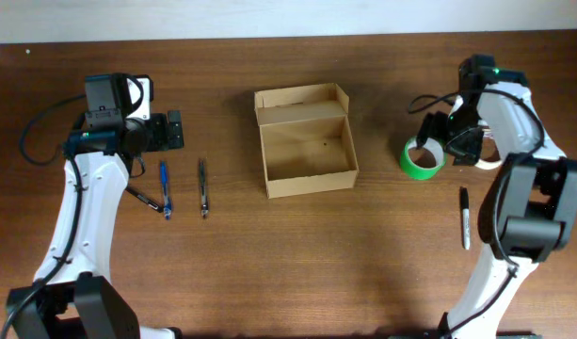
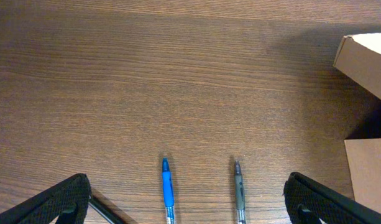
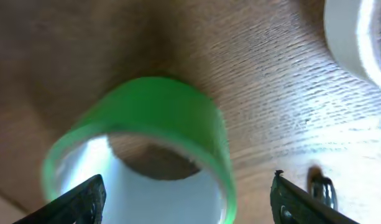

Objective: Pack container
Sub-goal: 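Reach the right gripper to the green tape roll and grasp it, then carry the green tape into the box and release it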

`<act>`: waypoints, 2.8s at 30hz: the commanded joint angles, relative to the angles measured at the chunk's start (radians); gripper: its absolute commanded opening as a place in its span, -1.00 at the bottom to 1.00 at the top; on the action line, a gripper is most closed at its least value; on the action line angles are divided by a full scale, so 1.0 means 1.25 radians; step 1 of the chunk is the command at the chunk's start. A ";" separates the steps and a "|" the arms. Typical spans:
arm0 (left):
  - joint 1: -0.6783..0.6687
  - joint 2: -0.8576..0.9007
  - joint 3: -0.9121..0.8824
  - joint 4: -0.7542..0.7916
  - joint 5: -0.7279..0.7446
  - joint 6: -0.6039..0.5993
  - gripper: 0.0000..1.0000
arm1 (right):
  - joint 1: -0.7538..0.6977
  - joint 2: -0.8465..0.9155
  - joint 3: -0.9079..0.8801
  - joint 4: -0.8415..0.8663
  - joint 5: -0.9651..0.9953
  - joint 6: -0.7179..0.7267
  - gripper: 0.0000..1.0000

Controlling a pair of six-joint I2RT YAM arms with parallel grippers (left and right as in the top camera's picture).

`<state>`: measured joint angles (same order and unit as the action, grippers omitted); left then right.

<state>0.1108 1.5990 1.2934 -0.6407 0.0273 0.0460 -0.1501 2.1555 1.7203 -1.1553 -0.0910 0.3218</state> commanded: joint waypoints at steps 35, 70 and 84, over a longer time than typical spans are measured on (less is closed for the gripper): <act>0.003 0.005 0.014 -0.001 0.008 0.013 0.99 | 0.341 -0.321 0.320 -0.117 -0.001 -0.175 -0.92; 0.003 0.005 0.014 -0.001 0.008 0.013 0.99 | 0.539 0.181 0.314 0.009 0.083 -0.171 -0.92; 0.003 0.005 0.014 -0.001 0.008 0.013 0.99 | 0.537 0.089 0.539 -0.167 0.090 -0.171 -0.26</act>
<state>0.1108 1.5990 1.2938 -0.6407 0.0273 0.0456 0.5251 2.3764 2.2543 -1.3270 0.0177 0.1085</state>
